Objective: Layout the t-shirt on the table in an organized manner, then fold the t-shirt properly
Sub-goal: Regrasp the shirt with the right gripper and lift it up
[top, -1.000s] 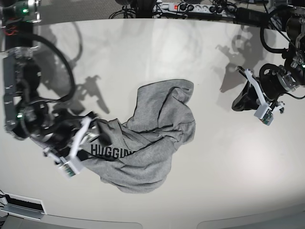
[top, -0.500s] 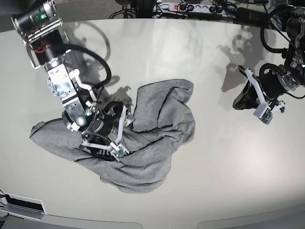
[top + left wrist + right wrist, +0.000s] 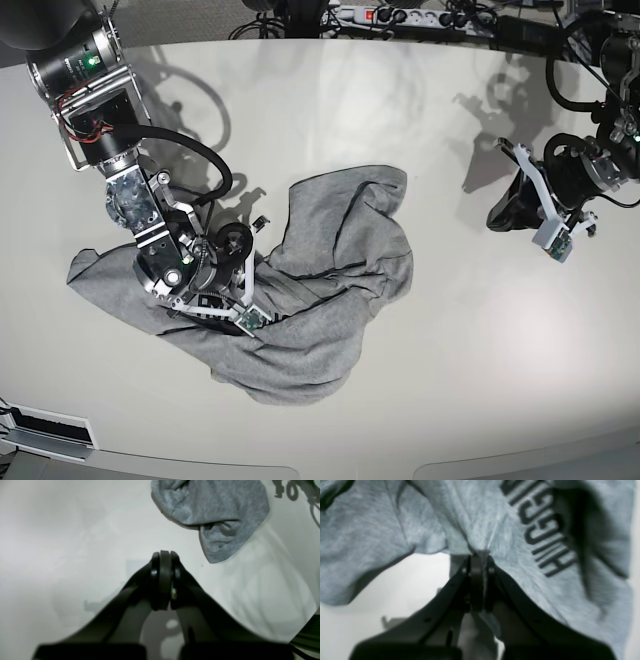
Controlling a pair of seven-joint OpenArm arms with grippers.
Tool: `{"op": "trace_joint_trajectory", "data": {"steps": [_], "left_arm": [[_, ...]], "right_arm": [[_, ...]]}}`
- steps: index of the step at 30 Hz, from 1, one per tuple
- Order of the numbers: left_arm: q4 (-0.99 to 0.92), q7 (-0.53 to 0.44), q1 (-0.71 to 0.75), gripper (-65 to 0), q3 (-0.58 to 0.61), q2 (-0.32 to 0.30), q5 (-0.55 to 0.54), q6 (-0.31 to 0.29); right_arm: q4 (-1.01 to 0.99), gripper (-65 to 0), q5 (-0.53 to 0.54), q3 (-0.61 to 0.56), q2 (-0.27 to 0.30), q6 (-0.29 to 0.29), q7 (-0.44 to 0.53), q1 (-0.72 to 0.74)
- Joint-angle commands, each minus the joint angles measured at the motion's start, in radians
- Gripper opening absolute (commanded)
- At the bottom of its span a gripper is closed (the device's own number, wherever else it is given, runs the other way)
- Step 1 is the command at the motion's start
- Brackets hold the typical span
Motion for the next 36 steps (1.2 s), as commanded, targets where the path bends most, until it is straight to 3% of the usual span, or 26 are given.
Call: {"op": "trace_joint_trajectory", "data": {"steps": [1, 5, 10, 16, 21, 28, 32, 36], "left_arm": [[0.016, -0.022, -0.01, -65.0, -0.008, -0.017, -0.018, 0.0], [0.016, -0.022, -0.009, -65.0, -0.008, -0.017, -0.017, 0.0], [0.016, -0.018, -0.009, -65.0, -0.007, -0.017, -0.017, 0.0], [0.016, -0.011, -0.009, -65.0, -0.007, -0.023, -0.023, -0.021], [0.016, -0.01, -0.008, -65.0, -0.007, -0.023, -0.032, -0.064], [0.016, 0.015, -0.009, -65.0, -0.007, -0.023, -0.033, -0.063], [0.015, 0.016, -0.008, -65.0, -0.007, -0.023, -0.032, -0.063], [0.015, 0.011, -0.006, -65.0, -0.007, -0.019, -0.033, -0.063]], "right_arm": [[0.076, -65.0, 0.027, 0.005, 0.004, 0.002, -0.014, 0.034], [0.365, -65.0, 0.197, 0.005, 0.054, 0.06, -0.171, 0.012], [0.696, -65.0, 0.381, 0.005, 0.137, 0.171, -0.225, -0.052], [0.726, -65.0, 0.629, 0.006, 0.146, 0.286, -0.279, -0.147], [0.766, -65.0, 0.805, 0.006, 0.115, 0.35, -0.33, -0.174], [0.777, -65.0, 0.828, 0.086, 0.031, 0.35, -0.316, -0.146], [0.777, -65.0, 0.872, 0.177, 0.025, 0.35, -0.315, -0.132], [0.763, -65.0, 0.79, 0.219, 0.026, 0.344, -0.286, -0.132]]}}
